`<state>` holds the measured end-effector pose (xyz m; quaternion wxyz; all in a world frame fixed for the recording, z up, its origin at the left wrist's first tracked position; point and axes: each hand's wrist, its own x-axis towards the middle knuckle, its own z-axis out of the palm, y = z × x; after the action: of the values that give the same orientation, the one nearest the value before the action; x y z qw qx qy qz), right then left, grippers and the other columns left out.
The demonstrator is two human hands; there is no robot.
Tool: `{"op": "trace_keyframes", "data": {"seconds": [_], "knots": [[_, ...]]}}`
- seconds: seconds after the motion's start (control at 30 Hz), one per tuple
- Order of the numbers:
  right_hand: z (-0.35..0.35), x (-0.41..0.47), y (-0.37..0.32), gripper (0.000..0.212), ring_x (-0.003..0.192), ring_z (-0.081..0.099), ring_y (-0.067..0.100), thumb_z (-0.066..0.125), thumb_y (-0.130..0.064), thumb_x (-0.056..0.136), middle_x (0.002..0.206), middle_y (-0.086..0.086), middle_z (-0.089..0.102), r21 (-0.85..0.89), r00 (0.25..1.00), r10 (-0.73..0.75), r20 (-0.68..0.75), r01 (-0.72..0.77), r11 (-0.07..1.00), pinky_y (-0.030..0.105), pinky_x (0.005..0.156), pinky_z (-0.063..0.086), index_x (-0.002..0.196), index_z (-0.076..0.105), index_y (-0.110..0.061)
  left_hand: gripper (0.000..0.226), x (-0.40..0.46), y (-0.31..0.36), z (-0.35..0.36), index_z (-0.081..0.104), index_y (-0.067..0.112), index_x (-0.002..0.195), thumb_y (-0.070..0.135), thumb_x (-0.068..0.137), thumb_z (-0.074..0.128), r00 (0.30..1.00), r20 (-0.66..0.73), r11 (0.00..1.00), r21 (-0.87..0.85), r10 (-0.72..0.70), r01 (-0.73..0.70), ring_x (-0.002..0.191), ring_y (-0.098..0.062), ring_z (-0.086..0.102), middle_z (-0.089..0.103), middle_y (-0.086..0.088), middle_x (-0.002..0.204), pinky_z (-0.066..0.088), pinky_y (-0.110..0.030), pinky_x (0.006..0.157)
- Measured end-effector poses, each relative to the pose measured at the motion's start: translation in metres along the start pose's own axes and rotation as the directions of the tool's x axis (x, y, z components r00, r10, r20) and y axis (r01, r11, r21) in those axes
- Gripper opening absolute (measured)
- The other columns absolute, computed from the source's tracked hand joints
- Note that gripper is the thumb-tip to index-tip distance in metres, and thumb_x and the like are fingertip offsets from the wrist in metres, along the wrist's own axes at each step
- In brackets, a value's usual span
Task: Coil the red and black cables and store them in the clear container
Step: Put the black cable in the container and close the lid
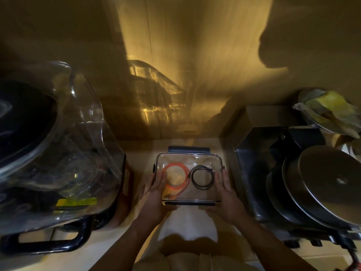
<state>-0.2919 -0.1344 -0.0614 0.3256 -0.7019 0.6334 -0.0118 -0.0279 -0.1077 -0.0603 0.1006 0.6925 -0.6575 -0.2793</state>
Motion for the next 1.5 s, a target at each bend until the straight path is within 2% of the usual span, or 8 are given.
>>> {"op": "trace_keyframes", "data": {"seconds": [0.1, 0.2, 0.4, 0.57, 0.77, 0.93, 1.13, 1.5], "knots": [[-0.003, 0.003, 0.002, 0.136, 0.15, 0.002, 0.031, 0.062, -0.083, 0.051, 0.152, -0.013, -0.041, 0.012, 1.0, 0.012, 0.026, -0.012, 1.0, 0.052, 0.115, 0.029, 0.151, -0.018, -0.037, 0.121, 0.001, 0.002, -0.002, 0.001, 0.037, 0.155, 0.066, 0.063, 0.074, 1.0, 0.003, 1.0, 0.011, 0.006, -0.006, 0.15, -0.021, -0.005, -0.006, 0.017, 0.163, 0.016, -0.049, 0.117], [-0.008, 0.009, 0.001, 0.128, 0.15, -0.007, 0.03, 0.063, -0.079, 0.055, 0.16, -0.01, -0.026, 0.021, 1.0, 0.016, 0.018, -0.017, 1.0, 0.052, 0.118, 0.02, 0.153, -0.006, -0.036, 0.11, 0.004, 0.008, -0.004, 0.015, 0.031, 0.155, 0.065, 0.066, 0.071, 0.999, -0.032, 0.999, -0.039, -0.009, 0.008, 0.15, -0.022, -0.001, 0.01, 0.011, 0.164, 0.017, -0.05, 0.116], [-0.03, 0.033, -0.02, 0.115, 0.15, 0.004, 0.027, 0.06, -0.082, 0.057, 0.165, 0.003, 0.007, -0.072, 0.999, 0.003, -0.041, -0.006, 0.997, 0.044, 0.119, 0.017, 0.152, 0.021, -0.03, 0.088, 0.037, 0.017, -0.013, 0.033, 0.028, 0.145, 0.063, 0.073, 0.067, 0.997, -0.07, 0.995, 0.095, 0.023, -0.016, 0.143, -0.024, 0.018, 0.031, 0.002, 0.154, 0.024, -0.05, 0.115], [-0.044, 0.06, -0.026, 0.122, 0.15, -0.01, 0.027, 0.077, -0.059, 0.063, 0.164, -0.002, -0.012, -0.233, 0.996, 0.0, 0.084, 0.02, 0.972, 0.049, 0.121, 0.011, 0.155, 0.003, -0.028, 0.105, 0.066, 0.023, -0.024, 0.028, 0.027, 0.147, 0.061, 0.062, 0.078, 0.999, 0.007, 0.988, 0.15, 0.043, -0.044, 0.149, -0.022, 0.006, 0.019, 0.002, 0.161, 0.014, -0.048, 0.118], [-0.049, 0.09, -0.027, 0.136, 0.149, -0.019, 0.027, 0.085, -0.05, 0.06, 0.161, -0.004, -0.022, -0.28, 0.986, 0.037, 0.16, 0.009, 0.96, 0.052, 0.12, 0.0, 0.151, -0.015, -0.036, 0.135, 0.094, 0.023, -0.028, -0.006, 0.034, 0.154, 0.048, 0.059, 0.088, 0.975, 0.213, 0.975, 0.224, -0.057, 0.008, 0.148, -0.029, -0.021, -0.019, 0.0, 0.164, -0.001, -0.057, 0.117], [-0.048, 0.099, -0.025, 0.132, 0.149, -0.015, 0.029, 0.085, -0.021, 0.067, 0.163, -0.003, -0.019, -0.297, 0.987, 0.072, 0.145, -0.026, 0.954, 0.053, 0.118, 0.005, 0.147, -0.018, -0.044, 0.142, 0.106, 0.026, -0.032, -0.011, 0.039, 0.152, 0.033, 0.056, 0.093, 0.947, 0.291, 0.976, 0.204, -0.136, 0.077, 0.147, -0.033, -0.024, -0.024, -0.006, 0.162, 0.002, -0.064, 0.114], [-0.061, 0.094, -0.037, 0.151, 0.149, -0.005, 0.034, 0.095, -0.044, 0.039, 0.163, -0.005, -0.016, -0.212, 0.967, 0.104, 0.231, -0.055, 0.976, 0.059, 0.113, 0.018, 0.15, -0.007, -0.042, 0.145, 0.108, 0.025, -0.032, -0.001, 0.043, 0.151, 0.038, 0.044, 0.096, 0.954, 0.27, 0.983, 0.164, -0.131, 0.088, 0.149, -0.035, -0.01, -0.009, -0.005, 0.163, 0.018, -0.067, 0.11], [-0.059, 0.097, -0.043, 0.137, 0.138, 0.02, 0.033, 0.096, -0.021, 0.044, 0.157, -0.005, 0.003, -0.193, 0.979, 0.111, 0.169, -0.078, 0.978, 0.049, 0.103, 0.037, 0.145, 0.006, -0.042, 0.145, 0.108, 0.027, -0.033, 0.006, 0.04, 0.151, 0.037, 0.039, 0.097, 0.967, 0.228, 0.991, 0.101, -0.113, 0.092, 0.147, -0.032, 0.0, 0.003, -0.006, 0.159, 0.026, -0.058, 0.11]]}}
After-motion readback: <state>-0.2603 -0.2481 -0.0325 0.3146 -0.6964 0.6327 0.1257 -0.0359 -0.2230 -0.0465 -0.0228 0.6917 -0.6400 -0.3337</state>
